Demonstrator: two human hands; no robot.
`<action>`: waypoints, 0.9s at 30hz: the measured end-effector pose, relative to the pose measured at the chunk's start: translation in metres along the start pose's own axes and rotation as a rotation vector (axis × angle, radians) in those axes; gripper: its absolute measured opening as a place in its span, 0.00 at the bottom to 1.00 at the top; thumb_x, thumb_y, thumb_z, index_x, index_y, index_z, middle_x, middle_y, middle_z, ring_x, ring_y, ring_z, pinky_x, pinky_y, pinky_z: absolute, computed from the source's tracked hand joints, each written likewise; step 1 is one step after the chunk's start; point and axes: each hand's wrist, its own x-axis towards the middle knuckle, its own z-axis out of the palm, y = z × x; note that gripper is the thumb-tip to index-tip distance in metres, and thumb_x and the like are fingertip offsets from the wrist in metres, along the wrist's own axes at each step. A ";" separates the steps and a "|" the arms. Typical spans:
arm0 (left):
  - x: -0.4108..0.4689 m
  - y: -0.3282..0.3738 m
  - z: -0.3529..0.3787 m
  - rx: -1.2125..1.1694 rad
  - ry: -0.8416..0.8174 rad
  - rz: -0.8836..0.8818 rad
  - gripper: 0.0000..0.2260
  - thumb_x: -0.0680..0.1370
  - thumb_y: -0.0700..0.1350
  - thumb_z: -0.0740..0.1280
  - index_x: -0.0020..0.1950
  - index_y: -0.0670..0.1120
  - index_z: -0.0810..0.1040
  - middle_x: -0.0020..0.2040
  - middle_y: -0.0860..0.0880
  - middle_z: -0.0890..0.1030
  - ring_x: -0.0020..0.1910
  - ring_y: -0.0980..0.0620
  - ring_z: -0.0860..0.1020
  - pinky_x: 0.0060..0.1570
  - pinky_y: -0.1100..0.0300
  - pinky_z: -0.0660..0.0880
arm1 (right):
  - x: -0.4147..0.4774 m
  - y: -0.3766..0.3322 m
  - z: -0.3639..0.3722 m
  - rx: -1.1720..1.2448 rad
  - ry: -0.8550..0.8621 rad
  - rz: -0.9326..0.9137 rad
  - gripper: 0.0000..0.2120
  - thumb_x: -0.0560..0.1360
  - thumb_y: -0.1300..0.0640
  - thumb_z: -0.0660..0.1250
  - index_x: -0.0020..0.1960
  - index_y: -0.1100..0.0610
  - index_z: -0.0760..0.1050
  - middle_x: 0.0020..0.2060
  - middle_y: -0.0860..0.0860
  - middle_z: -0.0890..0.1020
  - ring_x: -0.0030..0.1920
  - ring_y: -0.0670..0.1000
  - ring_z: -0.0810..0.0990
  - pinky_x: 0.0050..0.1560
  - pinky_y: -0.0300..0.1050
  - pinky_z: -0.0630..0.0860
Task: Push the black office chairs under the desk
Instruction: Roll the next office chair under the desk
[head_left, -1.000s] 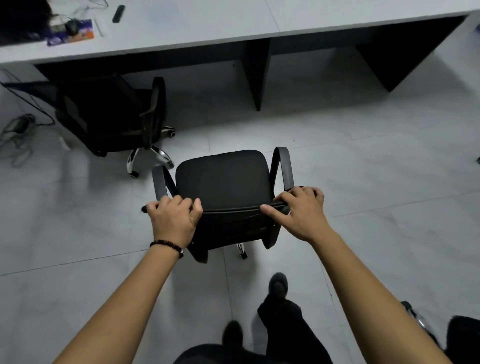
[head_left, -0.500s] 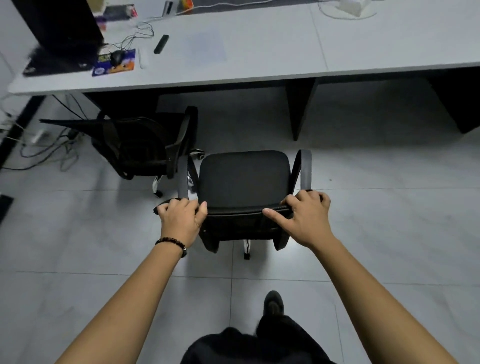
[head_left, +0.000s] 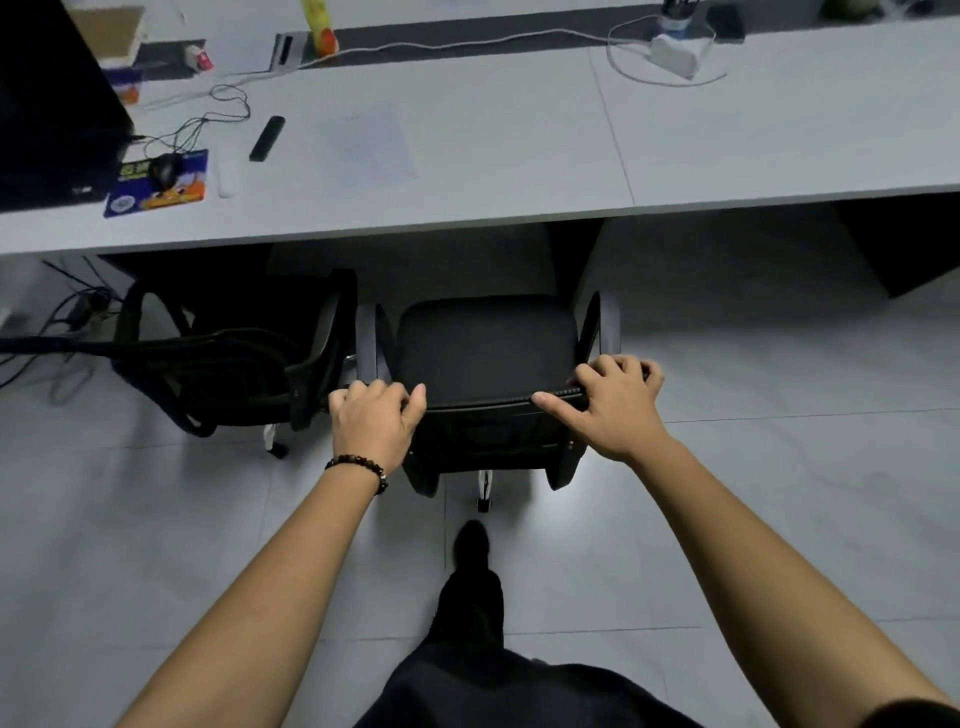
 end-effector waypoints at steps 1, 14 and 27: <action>0.016 0.001 -0.001 -0.003 -0.014 0.012 0.26 0.79 0.60 0.46 0.33 0.48 0.73 0.32 0.51 0.71 0.39 0.47 0.69 0.47 0.52 0.61 | 0.013 0.001 -0.003 0.004 -0.002 0.018 0.36 0.69 0.20 0.43 0.48 0.46 0.75 0.53 0.47 0.76 0.64 0.55 0.67 0.66 0.57 0.55; 0.139 0.007 0.017 -0.058 -0.005 0.054 0.26 0.78 0.60 0.49 0.38 0.48 0.81 0.35 0.49 0.79 0.41 0.45 0.74 0.49 0.51 0.65 | 0.129 0.013 -0.013 0.000 0.051 0.071 0.37 0.69 0.20 0.45 0.48 0.48 0.77 0.52 0.48 0.77 0.65 0.54 0.66 0.69 0.58 0.53; 0.146 0.028 0.018 -0.096 0.010 -0.013 0.23 0.77 0.58 0.53 0.30 0.46 0.74 0.29 0.49 0.75 0.36 0.45 0.71 0.44 0.51 0.66 | 0.146 0.035 -0.017 0.033 0.066 -0.005 0.34 0.70 0.22 0.49 0.50 0.47 0.79 0.50 0.46 0.76 0.64 0.53 0.67 0.70 0.58 0.52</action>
